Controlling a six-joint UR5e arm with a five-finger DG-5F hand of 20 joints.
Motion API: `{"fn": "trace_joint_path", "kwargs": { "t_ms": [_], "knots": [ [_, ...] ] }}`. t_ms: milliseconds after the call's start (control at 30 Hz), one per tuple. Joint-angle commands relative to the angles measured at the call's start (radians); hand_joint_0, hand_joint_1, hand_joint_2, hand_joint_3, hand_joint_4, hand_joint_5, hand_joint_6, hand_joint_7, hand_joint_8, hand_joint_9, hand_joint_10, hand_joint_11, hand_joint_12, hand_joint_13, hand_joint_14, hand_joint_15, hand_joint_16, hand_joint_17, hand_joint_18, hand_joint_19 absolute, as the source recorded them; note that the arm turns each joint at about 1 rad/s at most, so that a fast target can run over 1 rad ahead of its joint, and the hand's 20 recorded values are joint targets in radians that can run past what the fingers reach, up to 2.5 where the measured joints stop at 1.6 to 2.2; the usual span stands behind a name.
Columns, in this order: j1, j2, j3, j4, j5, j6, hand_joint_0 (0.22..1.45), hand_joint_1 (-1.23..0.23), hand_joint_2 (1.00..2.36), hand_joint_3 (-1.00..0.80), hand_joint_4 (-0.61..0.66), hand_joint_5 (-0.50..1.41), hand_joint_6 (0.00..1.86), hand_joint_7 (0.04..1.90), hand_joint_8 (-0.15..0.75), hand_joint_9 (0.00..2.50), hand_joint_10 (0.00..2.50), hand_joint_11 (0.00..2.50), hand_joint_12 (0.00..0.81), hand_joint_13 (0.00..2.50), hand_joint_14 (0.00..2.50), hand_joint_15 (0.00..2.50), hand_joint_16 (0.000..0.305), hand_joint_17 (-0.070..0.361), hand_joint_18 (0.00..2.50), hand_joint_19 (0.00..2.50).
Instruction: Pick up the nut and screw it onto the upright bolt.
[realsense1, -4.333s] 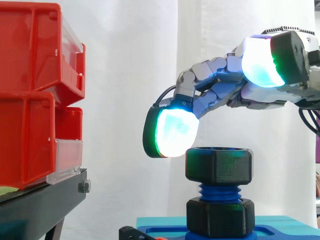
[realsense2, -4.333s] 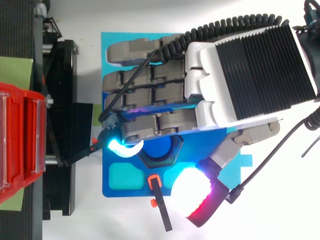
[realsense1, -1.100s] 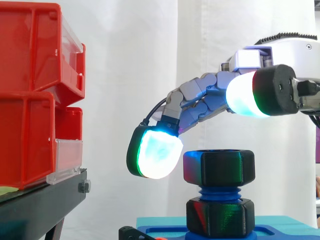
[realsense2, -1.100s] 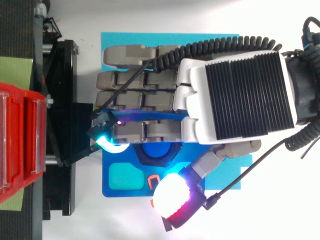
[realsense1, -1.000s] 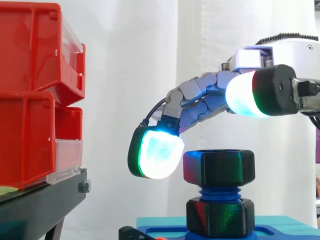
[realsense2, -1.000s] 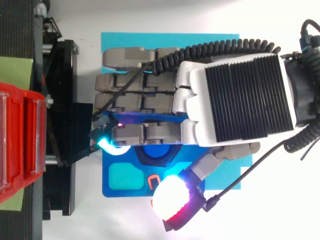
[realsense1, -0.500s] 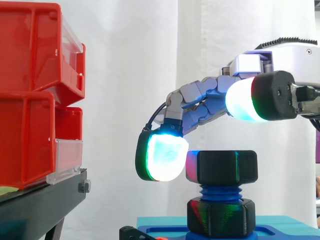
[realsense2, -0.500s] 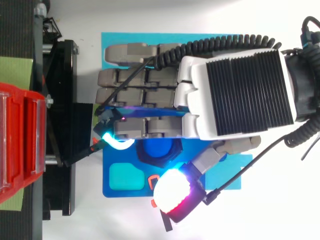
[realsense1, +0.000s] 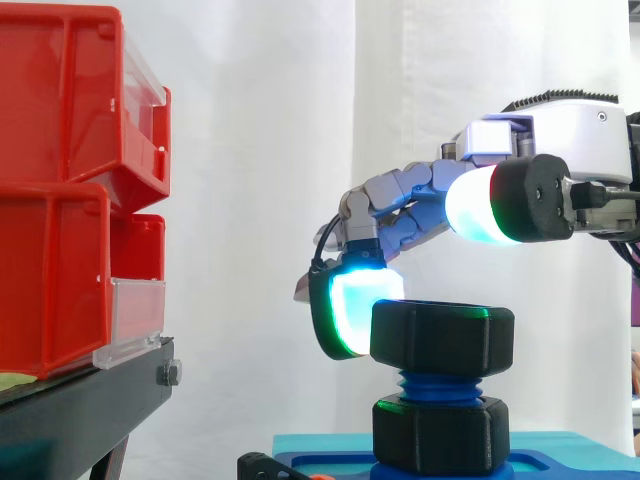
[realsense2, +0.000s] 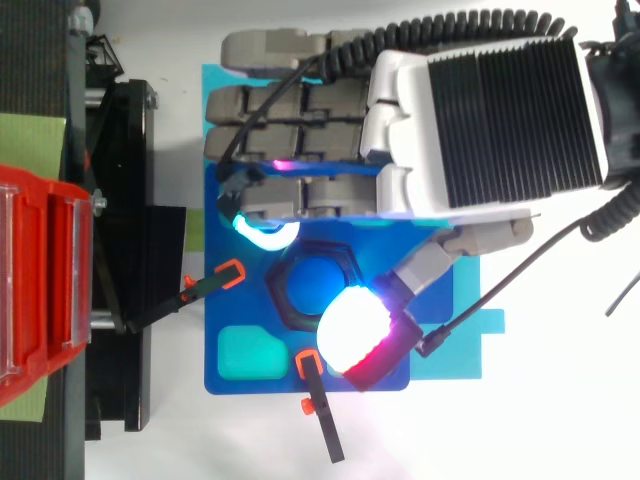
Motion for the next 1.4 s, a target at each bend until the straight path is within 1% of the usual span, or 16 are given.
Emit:
{"fn": "trace_joint_path", "kwargs": {
  "t_ms": [0,233,300,333,400,467,567,700,767,833,867,900,1000,1100,1233,1367],
  "knots": [
    [-0.014,-0.002,0.0,0.002,-0.014,-0.001,0.5,-0.16,1.0,-0.5,0.29,-0.04,0.5,1.35,0.296,0.65,0.0,0.0,0.279,0.51,0.0,0.0,0.029,0.066,0.24,0.0],
    [-0.037,0.0,0.0,0.012,-0.041,-0.001,0.5,-0.16,1.0,-0.5,0.28,-0.04,0.5,1.3,0.295,0.68,0.0,0.0,0.273,0.53,0.0,0.0,0.028,0.064,0.27,0.0],
    [-0.043,0.0,0.005,0.011,-0.049,-0.001,0.5,-0.16,1.0,-0.5,0.31,-0.08,0.5,1.08,0.284,0.65,0.0,0.0,0.279,0.53,0.0,0.0,0.029,0.066,0.27,0.0],
    [-0.046,0.0,0.016,0.008,-0.055,-0.001,0.5,-0.16,1.0,-0.5,0.3,-0.08,0.5,1.07,0.279,0.64,0.0,0.0,0.281,0.52,0.0,0.0,0.029,0.066,0.27,0.0],
    [-0.051,0.0,0.026,-0.001,-0.066,-0.001,0.49,-0.16,1.0,-0.5,0.27,-0.11,0.5,0.88,0.264,0.59,0.0,0.0,0.286,0.5,0.0,0.0,0.031,0.069,0.26,0.0],
    [-0.057,0.0,0.042,-0.015,-0.077,-0.001,0.49,-0.16,1.0,-0.5,0.25,-0.12,0.5,0.81,0.261,0.58,0.0,0.0,0.29,0.49,0.0,0.0,0.031,0.071,0.26,0.0],
    [-0.058,0.0,0.049,-0.018,-0.078,-0.001,0.48,-0.13,1.0,-0.5,0.21,-0.15,0.5,0.7,0.246,0.52,0.0,0.0,0.294,0.44,0.0,0.0,0.034,0.077,0.22,0.0],
    [-0.052,0.0,0.049,-0.017,-0.073,0.001,0.49,0.02,1.0,-0.5,0.16,-0.17,0.5,0.59,0.19,0.43,0.0,0.0,0.281,0.3,0.0,0.0,0.035,0.079,0.09,0.0],
    [-0.041,0.0,0.051,-0.011,-0.07,0.005,0.49,0.05,1.0,-0.5,0.15,-0.17,0.5,0.58,0.179,0.4,0.0,0.0,0.286,0.28,0.0,0.0,0.035,0.078,0.07,0.0],
    [-0.034,-0.002,0.051,-0.006,-0.066,0.008,0.49,0.06,1.0,-0.5,0.14,-0.17,0.5,0.58,0.178,0.39,0.0,0.0,0.287,0.27,0.0,0.0,0.035,0.078,0.05,0.0],
    [-0.02,0.0,0.049,-0.003,-0.05,0.019,0.49,0.06,1.0,-0.5,0.15,-0.17,0.5,0.57,0.178,0.38,0.0,0.0,0.289,0.26,0.0,0.0,0.035,0.078,0.04,0.0],
    [-0.017,0.0,0.051,-0.004,-0.044,0.022,0.5,0.07,1.0,-0.5,0.14,-0.18,0.5,0.57,0.177,0.38,0.0,0.0,0.287,0.26,0.0,0.0,0.034,0.077,0.03,0.0],
    [0.005,0.0,0.046,-0.006,-0.003,0.041,0.51,0.05,1.0,-0.5,0.14,-0.18,0.5,0.57,0.176,0.38,0.0,0.0,0.284,0.26,0.0,0.0,0.034,0.076,0.03,0.0],
    [0.012,0.0,0.02,0.0,0.003,0.059,0.52,0.05,1.0,-0.5,0.14,-0.18,0.5,0.58,0.18,0.37,0.0,0.0,0.284,0.27,0.0,0.0,0.034,0.076,0.05,0.0],
    [0.026,-0.002,0.017,0.0,0.008,0.105,0.52,0.05,1.0,-0.5,0.14,-0.17,0.5,0.58,0.184,0.38,0.0,0.0,0.284,0.28,0.0,0.0,0.033,0.075,0.05,0.0],
    [0.035,0.0,0.017,-0.003,0.009,0.116,0.51,0.05,1.0,-0.5,0.15,-0.17,0.5,0.58,0.188,0.38,0.0,0.0,0.287,0.29,0.0,0.0,0.033,0.075,0.06,0.0]
  ]
}}
